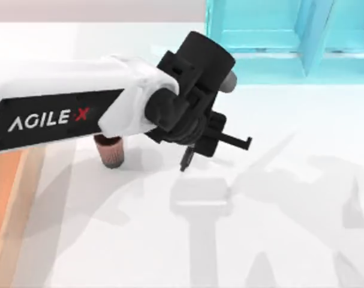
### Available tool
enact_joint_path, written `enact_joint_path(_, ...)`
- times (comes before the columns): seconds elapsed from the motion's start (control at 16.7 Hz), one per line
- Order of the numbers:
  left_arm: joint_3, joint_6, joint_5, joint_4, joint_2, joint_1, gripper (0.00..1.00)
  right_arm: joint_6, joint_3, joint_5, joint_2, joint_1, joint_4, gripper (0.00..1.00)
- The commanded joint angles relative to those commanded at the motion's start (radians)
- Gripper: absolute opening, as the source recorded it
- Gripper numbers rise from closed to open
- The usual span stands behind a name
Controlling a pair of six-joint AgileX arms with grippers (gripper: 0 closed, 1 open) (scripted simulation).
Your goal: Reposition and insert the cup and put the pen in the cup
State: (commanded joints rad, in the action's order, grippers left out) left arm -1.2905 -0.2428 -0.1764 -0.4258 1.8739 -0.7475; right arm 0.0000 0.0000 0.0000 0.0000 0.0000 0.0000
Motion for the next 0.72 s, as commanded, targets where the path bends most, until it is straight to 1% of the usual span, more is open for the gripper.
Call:
enact_joint_path(0.48,0.557,0.129,0.029,0.835,-0.261,0.155,0.0,0.0,0.0,0.0,0.0,0.0,0.0,1.0)
enact_joint_path(0.72,0.795,0.192,0.054,1.216,-0.381,0.227,0.0,0.0,0.0,0.0,0.0,0.0,0.0,1.0)
